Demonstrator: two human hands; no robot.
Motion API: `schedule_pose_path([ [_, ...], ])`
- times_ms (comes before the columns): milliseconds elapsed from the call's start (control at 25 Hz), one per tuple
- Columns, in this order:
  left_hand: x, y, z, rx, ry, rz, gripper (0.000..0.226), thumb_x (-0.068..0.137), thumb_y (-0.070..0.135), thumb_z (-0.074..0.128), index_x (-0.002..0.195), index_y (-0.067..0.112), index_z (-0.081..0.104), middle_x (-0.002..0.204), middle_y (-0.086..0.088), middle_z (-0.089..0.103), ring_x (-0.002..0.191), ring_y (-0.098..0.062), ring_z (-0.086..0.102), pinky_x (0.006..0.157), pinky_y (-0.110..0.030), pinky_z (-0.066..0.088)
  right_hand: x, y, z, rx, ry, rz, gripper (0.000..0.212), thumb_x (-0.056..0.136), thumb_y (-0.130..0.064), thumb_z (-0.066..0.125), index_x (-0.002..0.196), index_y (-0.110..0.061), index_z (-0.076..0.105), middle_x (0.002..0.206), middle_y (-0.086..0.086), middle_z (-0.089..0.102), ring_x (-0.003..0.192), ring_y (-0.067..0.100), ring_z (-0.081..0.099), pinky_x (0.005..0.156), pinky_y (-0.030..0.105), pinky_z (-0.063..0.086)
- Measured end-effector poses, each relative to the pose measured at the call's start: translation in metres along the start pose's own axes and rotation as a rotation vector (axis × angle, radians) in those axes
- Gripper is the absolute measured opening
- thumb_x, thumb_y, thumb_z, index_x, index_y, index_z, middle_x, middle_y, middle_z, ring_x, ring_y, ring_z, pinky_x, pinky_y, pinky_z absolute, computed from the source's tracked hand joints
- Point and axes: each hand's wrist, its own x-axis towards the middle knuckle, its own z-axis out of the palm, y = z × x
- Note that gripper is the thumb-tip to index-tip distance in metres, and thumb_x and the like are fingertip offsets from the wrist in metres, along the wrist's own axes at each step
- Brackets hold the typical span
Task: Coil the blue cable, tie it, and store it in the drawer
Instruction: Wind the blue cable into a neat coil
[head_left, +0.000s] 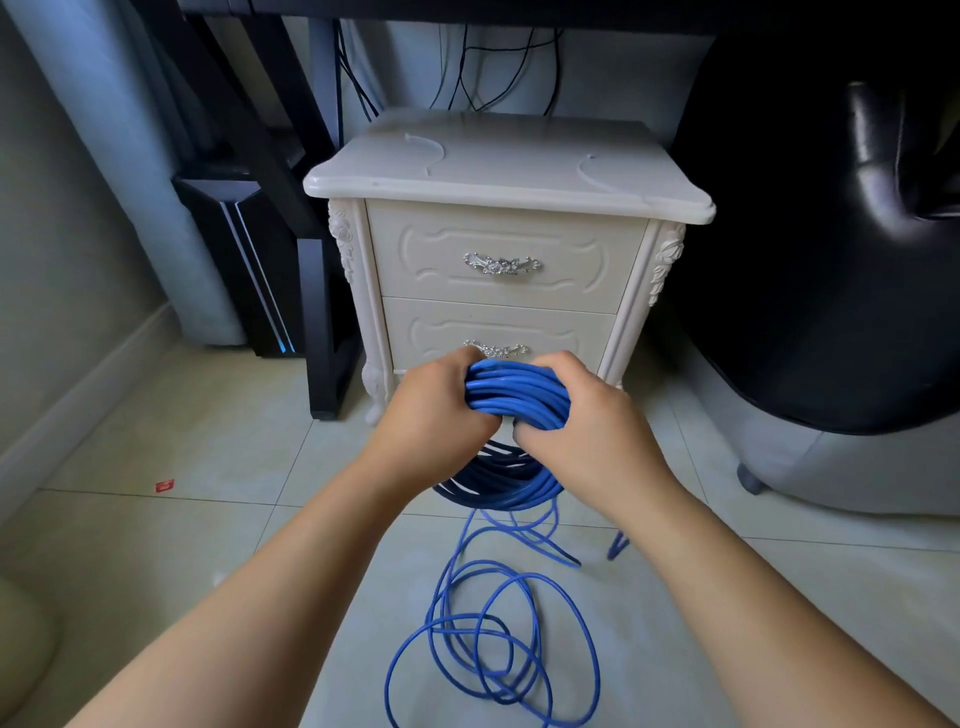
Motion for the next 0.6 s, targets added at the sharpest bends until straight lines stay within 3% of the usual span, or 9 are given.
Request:
schedule_pose_path([
  [120, 0.003, -0.004, -0.003, -0.123, 0.074, -0.062, 0.014, 0.079, 0.009, 0.062, 0.076, 0.021, 0.055, 0.059, 0.006, 0.056, 0.055, -0.009, 0.048, 0.052, -0.021, 0.037, 0.006, 0.006, -0.004, 0.191, -0.077, 0.108, 0.044, 0.073, -0.033, 0.072, 0.11, -0.043, 0.05, 0.09, -0.015, 0.067, 0.089, 0.013, 0.064, 0.084, 0.039, 0.053],
  [240, 0.005, -0.002, -0.005, -0.476, 0.146, -0.176, 0.015, 0.08, 0.005, 0.067, 0.088, 0.018, 0.064, 0.068, 0.003, 0.062, 0.064, -0.015, 0.056, 0.067, -0.034, 0.048, 0.008, 0.011, -0.001, 0.386, -0.084, 0.163, 0.046, 0.072, -0.034, 0.078, 0.109, -0.041, 0.051, 0.094, -0.012, 0.069, 0.093, 0.009, 0.065, 0.089, 0.036, 0.052],
  [360, 0.006, 0.003, -0.007, -0.764, 0.204, -0.266, 0.021, 0.083, -0.004, 0.064, 0.092, 0.015, 0.065, 0.069, -0.002, 0.059, 0.067, -0.019, 0.055, 0.069, -0.036, 0.047, 0.006, 0.006, 0.007, 0.533, -0.022, 0.179, 0.039, 0.076, -0.03, 0.079, 0.104, -0.034, 0.052, 0.092, -0.006, 0.069, 0.088, 0.009, 0.065, 0.084, 0.029, 0.052],
  [480, 0.004, 0.008, -0.005, -0.879, 0.252, -0.289, 0.022, 0.083, -0.008, 0.061, 0.086, 0.015, 0.063, 0.068, -0.003, 0.057, 0.068, -0.021, 0.053, 0.07, -0.037, 0.048, 0.004, -0.002, 0.012, 0.56, 0.065, 0.212, 0.036, 0.078, -0.033, 0.076, 0.103, -0.031, 0.05, 0.093, -0.004, 0.067, 0.087, 0.009, 0.064, 0.076, 0.025, 0.049],
  [600, 0.001, 0.008, -0.001, -0.982, 0.289, -0.356, 0.02, 0.084, -0.006, 0.061, 0.087, 0.014, 0.063, 0.067, 0.001, 0.058, 0.068, -0.019, 0.055, 0.072, -0.038, 0.051, 0.003, -0.004, 0.016, 0.482, 0.101, 0.223, 0.04, 0.075, -0.046, 0.075, 0.103, -0.035, 0.049, 0.089, -0.011, 0.066, 0.089, 0.007, 0.063, 0.08, 0.031, 0.05],
])
